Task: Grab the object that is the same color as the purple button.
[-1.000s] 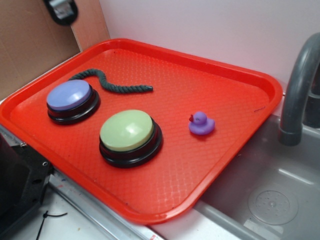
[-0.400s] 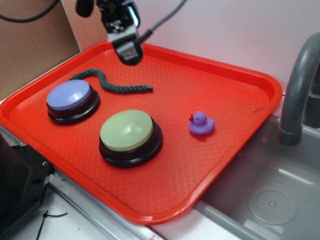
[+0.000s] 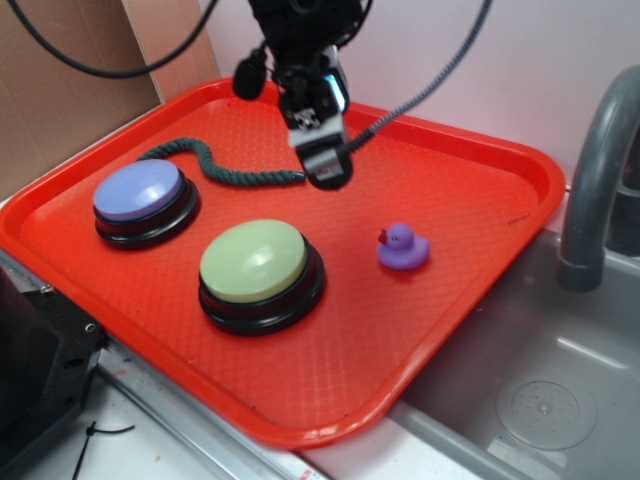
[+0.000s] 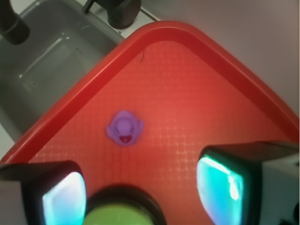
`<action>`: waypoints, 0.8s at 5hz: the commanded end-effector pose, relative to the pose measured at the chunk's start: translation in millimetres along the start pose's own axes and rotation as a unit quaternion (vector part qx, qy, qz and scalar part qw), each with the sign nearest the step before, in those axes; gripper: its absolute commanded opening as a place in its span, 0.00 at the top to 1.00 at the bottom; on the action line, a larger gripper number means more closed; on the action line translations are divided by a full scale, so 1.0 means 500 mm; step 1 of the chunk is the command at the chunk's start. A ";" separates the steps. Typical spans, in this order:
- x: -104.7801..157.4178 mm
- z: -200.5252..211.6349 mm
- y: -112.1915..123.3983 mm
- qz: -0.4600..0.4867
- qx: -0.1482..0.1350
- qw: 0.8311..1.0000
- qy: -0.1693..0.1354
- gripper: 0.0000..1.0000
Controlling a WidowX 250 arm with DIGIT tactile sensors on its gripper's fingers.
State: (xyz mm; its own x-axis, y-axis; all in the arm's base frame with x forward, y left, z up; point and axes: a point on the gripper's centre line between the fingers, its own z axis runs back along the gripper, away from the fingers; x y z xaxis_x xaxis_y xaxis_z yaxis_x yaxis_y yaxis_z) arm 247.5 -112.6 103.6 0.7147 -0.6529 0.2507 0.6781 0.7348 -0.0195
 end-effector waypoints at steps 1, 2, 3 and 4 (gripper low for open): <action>0.031 -0.088 -0.022 -0.047 -0.017 0.998 0.027 0.00; 0.030 -0.117 -0.018 -0.044 -0.031 0.998 0.039 0.00; 0.038 -0.150 -0.024 -0.048 -0.032 0.997 0.061 0.00; 0.042 -0.157 -0.036 -0.054 -0.031 0.996 0.063 0.00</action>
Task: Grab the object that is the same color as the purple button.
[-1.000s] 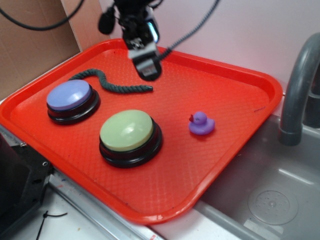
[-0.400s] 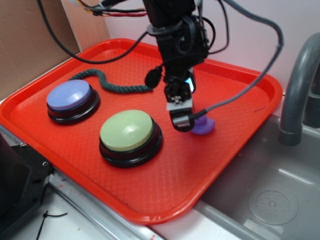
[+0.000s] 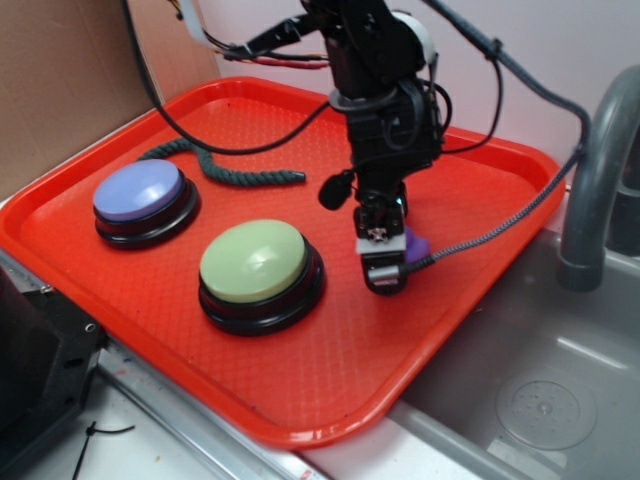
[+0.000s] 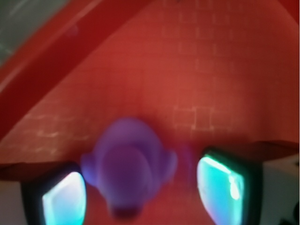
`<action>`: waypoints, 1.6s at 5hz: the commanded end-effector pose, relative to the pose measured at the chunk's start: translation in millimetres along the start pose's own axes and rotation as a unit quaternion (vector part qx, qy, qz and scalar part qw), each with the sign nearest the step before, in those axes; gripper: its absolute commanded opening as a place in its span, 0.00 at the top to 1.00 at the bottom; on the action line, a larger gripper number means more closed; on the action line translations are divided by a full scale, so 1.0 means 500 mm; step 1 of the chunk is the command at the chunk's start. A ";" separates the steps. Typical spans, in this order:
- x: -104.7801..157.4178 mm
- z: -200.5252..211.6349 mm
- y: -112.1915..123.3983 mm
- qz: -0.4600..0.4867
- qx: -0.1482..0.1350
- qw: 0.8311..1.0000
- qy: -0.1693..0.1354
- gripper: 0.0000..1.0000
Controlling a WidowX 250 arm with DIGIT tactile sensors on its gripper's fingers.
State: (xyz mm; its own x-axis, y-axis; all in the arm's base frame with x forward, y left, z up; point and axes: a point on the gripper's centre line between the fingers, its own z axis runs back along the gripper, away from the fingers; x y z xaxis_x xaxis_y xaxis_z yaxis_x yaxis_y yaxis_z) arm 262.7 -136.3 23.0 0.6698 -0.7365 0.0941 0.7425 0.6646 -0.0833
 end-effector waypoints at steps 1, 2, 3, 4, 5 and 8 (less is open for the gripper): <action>0.033 0.011 -0.031 -0.015 0.011 1.000 -0.015 0.08; 0.033 0.010 -0.037 -0.006 0.015 1.000 -0.015 1.00; 0.031 0.014 -0.033 0.010 0.017 1.000 -0.012 1.00; 0.010 0.048 -0.004 0.086 0.012 0.996 0.015 1.00; -0.022 0.131 0.009 0.155 0.022 0.988 0.008 1.00; -0.206 0.325 0.036 0.366 0.048 0.929 -0.043 1.00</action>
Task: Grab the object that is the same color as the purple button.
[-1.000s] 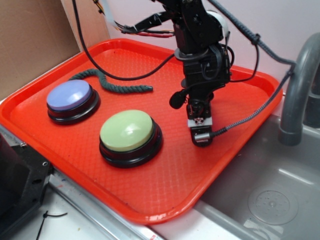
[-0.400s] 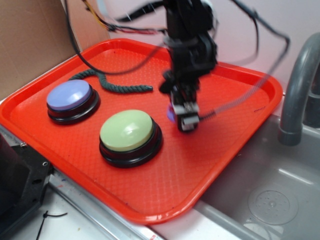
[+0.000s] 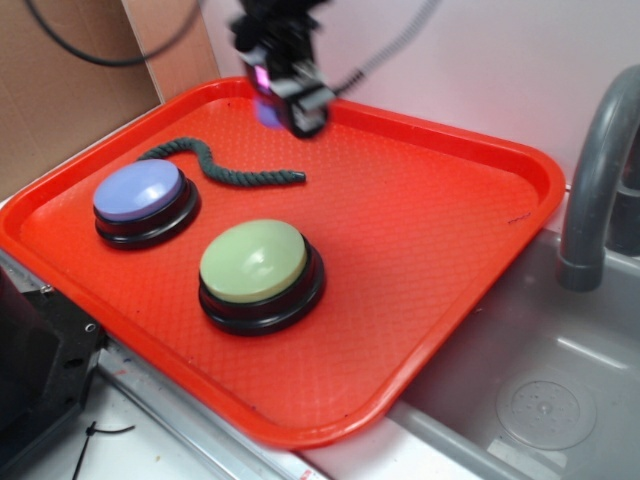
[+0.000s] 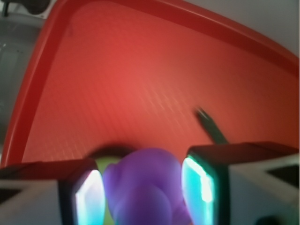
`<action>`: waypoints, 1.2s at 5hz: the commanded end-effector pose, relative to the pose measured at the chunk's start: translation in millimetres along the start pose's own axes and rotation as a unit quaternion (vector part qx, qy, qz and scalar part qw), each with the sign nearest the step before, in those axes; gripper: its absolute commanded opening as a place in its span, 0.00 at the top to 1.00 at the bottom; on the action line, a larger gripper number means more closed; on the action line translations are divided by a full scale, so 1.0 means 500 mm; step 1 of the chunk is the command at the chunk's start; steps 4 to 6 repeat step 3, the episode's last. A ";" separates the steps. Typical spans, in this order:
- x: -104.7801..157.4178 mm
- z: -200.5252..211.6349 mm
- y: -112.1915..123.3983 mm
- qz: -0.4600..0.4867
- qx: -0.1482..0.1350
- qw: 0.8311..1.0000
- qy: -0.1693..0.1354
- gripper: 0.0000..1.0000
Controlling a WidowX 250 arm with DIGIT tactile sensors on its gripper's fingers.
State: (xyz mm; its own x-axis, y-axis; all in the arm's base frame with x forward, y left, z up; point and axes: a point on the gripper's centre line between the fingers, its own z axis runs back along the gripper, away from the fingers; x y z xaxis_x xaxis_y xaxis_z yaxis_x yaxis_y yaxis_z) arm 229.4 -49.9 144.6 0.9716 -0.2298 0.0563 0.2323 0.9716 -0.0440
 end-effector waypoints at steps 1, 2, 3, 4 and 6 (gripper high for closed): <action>-0.071 0.067 0.061 0.097 -0.030 0.993 -0.054 1.00; -0.067 0.056 0.078 0.120 -0.014 0.992 -0.043 1.00; -0.061 0.050 0.082 0.134 0.004 0.991 -0.022 1.00; -0.061 0.050 0.082 0.134 0.004 0.991 -0.022 1.00; -0.061 0.050 0.082 0.134 0.004 0.991 -0.022 1.00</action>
